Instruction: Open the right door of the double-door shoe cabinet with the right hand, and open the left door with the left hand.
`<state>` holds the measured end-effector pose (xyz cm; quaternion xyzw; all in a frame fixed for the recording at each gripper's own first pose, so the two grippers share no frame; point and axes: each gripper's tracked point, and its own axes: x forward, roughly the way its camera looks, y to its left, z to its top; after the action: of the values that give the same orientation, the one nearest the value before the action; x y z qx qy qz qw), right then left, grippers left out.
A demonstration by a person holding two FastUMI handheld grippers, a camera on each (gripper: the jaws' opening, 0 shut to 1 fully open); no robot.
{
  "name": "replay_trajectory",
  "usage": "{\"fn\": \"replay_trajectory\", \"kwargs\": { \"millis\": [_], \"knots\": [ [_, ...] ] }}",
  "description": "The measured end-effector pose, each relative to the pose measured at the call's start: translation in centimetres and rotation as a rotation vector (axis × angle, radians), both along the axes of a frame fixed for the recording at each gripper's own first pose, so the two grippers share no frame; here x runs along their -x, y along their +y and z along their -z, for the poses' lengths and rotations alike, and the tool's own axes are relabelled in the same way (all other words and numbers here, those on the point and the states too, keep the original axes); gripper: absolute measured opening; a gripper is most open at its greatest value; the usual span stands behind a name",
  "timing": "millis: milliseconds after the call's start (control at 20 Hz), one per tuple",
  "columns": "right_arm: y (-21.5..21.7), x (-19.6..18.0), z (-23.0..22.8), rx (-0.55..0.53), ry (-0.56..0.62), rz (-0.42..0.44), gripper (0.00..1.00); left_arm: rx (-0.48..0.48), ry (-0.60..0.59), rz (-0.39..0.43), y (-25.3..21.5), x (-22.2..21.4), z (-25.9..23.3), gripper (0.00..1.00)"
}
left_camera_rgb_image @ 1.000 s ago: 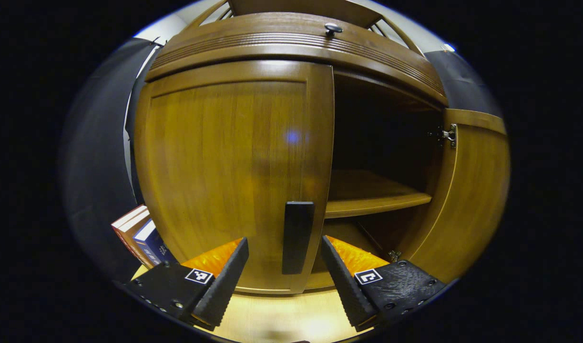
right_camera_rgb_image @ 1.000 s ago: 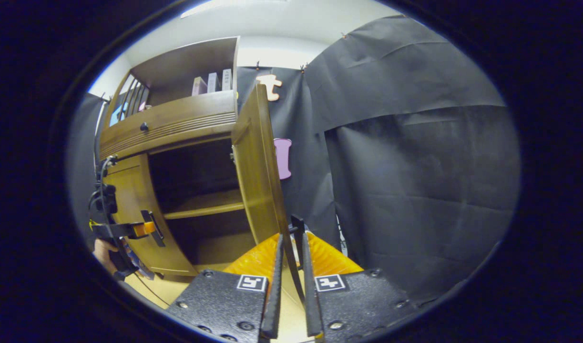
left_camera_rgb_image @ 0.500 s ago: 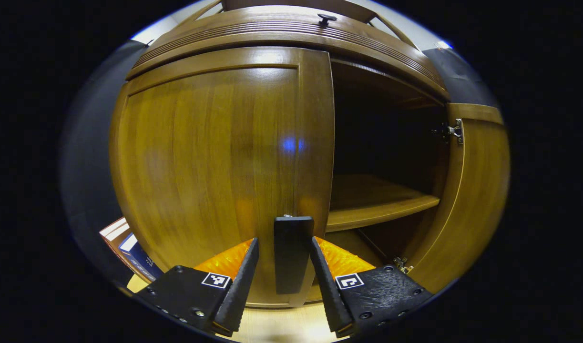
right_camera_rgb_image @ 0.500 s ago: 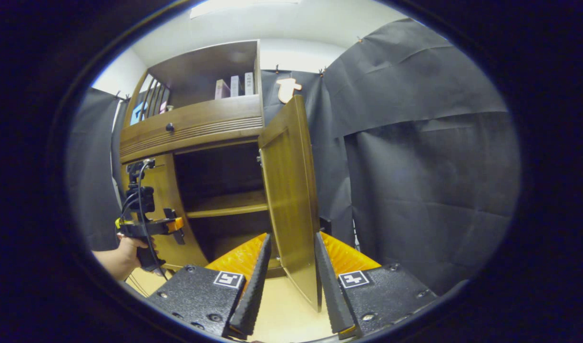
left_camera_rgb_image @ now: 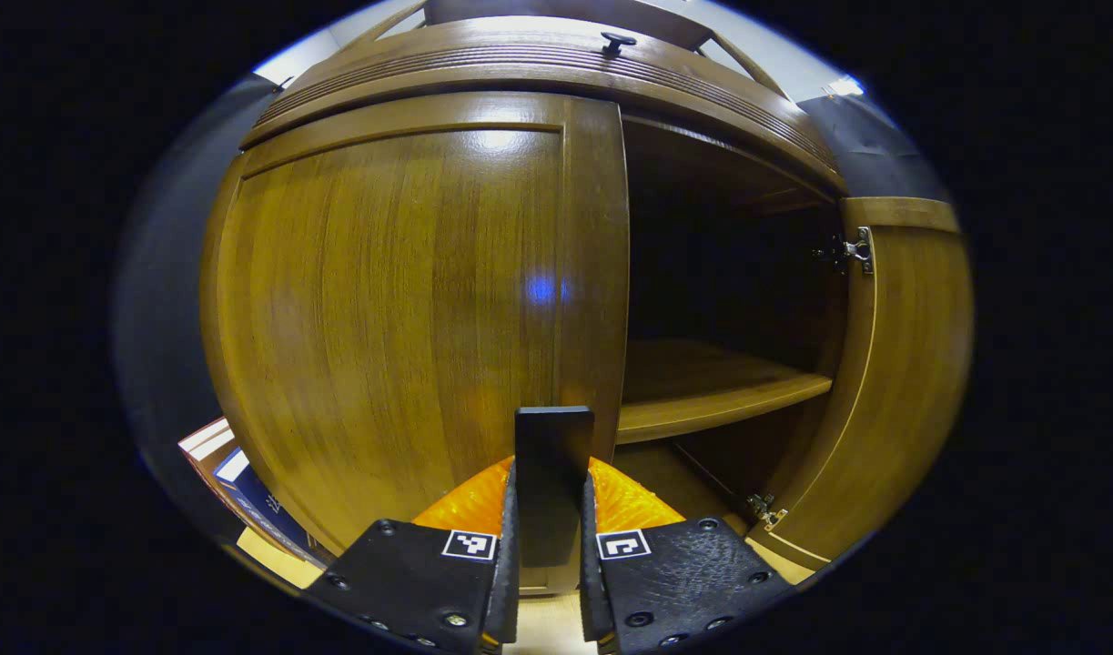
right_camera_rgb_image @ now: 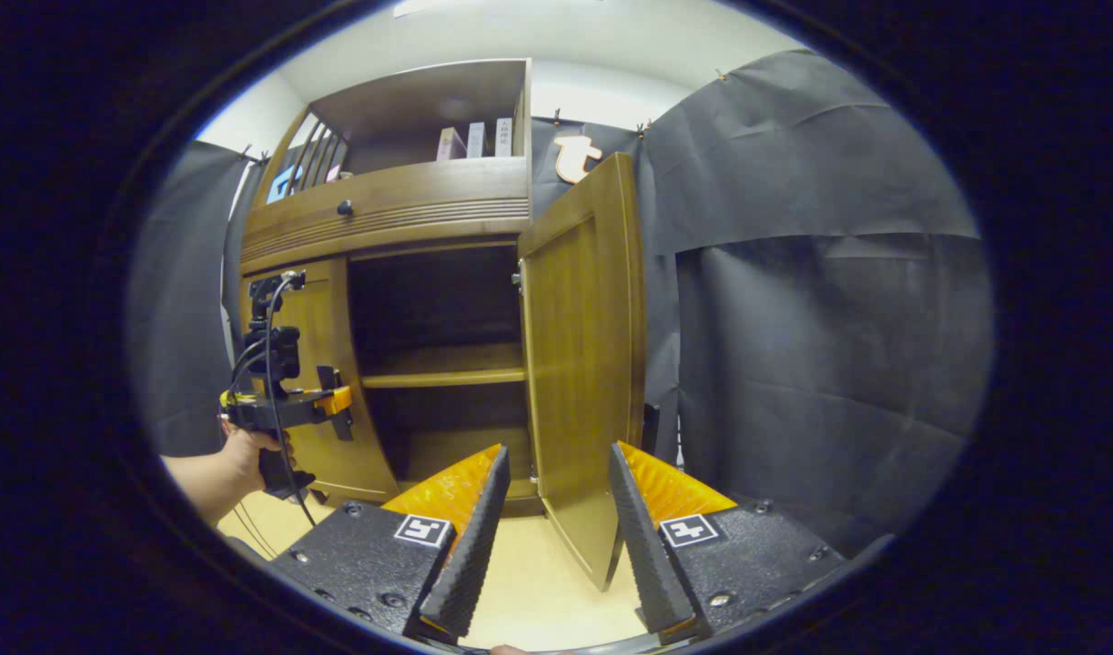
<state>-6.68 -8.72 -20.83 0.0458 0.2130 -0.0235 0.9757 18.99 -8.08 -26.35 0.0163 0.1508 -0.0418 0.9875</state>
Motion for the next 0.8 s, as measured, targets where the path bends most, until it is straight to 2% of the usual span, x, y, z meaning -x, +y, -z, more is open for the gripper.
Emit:
{"fn": "replay_trajectory", "kwargs": {
  "millis": [600,650,700,750,800],
  "knots": [
    [2.6,-0.5,1.4,0.015,0.020,-0.083,0.70,0.001,0.012,0.009,0.3,3.0,-0.4,0.26],
    [2.9,-0.4,1.5,0.017,0.020,-0.092,0.70,0.002,0.012,0.013,0.4,3.4,-0.5,0.34],
    [3.2,-0.4,1.5,0.014,0.020,-0.101,0.70,0.000,0.010,0.018,0.5,3.9,-0.6,0.34],
    [3.5,-0.5,1.5,0.013,0.020,-0.105,0.70,0.001,0.007,0.021,0.6,4.3,-0.7,0.26],
    [3.6,-0.6,1.4,0.011,0.015,-0.106,0.70,0.007,0.008,0.020,0.7,4.8,-0.7,0.26]
  ]
}}
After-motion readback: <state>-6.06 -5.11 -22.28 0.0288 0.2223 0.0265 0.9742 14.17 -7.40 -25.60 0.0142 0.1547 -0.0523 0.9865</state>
